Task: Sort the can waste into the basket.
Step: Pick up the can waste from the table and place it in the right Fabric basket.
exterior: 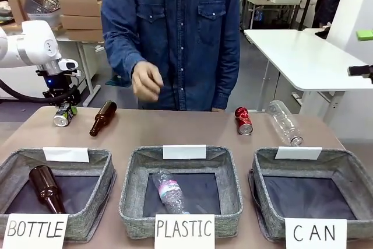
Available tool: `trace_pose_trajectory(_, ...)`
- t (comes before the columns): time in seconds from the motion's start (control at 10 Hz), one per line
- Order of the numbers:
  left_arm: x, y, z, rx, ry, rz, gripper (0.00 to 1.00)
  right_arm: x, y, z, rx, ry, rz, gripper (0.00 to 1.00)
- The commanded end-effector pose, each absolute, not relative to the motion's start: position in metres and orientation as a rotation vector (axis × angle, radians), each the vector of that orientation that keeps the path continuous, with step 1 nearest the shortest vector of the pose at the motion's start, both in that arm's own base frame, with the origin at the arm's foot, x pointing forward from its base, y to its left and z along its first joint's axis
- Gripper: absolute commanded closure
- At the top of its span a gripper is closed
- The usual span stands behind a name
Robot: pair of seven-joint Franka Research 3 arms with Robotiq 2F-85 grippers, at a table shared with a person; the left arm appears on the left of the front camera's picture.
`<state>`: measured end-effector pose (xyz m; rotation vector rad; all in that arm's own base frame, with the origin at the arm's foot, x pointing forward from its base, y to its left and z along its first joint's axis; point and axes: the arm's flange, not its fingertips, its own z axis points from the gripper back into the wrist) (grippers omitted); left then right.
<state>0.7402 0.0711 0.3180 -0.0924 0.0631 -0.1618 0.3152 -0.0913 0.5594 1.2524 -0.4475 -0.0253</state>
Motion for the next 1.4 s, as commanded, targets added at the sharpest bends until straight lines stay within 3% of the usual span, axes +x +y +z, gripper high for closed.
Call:
trace_pose_trajectory(0.0, 0.729, 0.071, 0.323, -0.085, 0.066, -0.173, 1.00, 0.318, -0.090, 0.561, 1.275, -0.474, -0.002, 0.00)
trace_pose_trajectory(0.3, 0.722, 0.084, 0.353, -0.108, 0.035, -0.075, 1.00, 0.318, -0.090, 0.561, 1.275, -0.474, -0.002, 0.00)
trace_pose_trajectory(0.4, 0.694, 0.102, 0.407, -0.192, 0.159, -0.174, 1.00, 0.318, -0.090, 0.561, 1.275, -0.474, -0.002, 0.00)
trace_pose_trajectory(0.5, 0.648, 0.116, 0.467, -0.233, 0.194, -0.289, 1.00, 0.318, -0.090, 0.561, 1.275, -0.474, -0.002, 0.00)
trace_pose_trajectory(0.6, 0.587, 0.115, 0.514, -0.248, 0.133, -0.428, 1.00, 0.318, -0.090, 0.561, 1.275, -0.474, -0.002, 0.00)
trace_pose_trajectory(0.8, 0.475, 0.071, 0.537, -0.222, -0.027, -0.633, 1.00, 0.318, -0.090, 0.561, 1.275, -0.474, -0.002, 0.00)
trace_pose_trajectory(0.9, 0.449, 0.051, 0.532, -0.199, -0.151, -0.724, 1.00, 0.318, -0.090, 0.561, 1.275, -0.474, -0.002, 0.00)
trace_pose_trajectory(1.1, 0.431, 0.036, 0.520, -0.241, -0.217, -0.945, 1.00, 0.318, -0.090, 0.561, 1.275, -0.474, -0.002, 0.00)
trace_pose_trajectory(1.2, 0.432, 0.040, 0.517, -0.295, -0.257, -0.913, 1.00, 0.318, -0.090, 0.561, 1.275, -0.474, -0.002, 0.00)
trace_pose_trajectory(1.3, 0.454, 0.036, 0.566, -0.172, -0.157, -0.829, 1.00, 0.318, -0.090, 0.561, 1.275, -0.474, -0.002, 0.00)
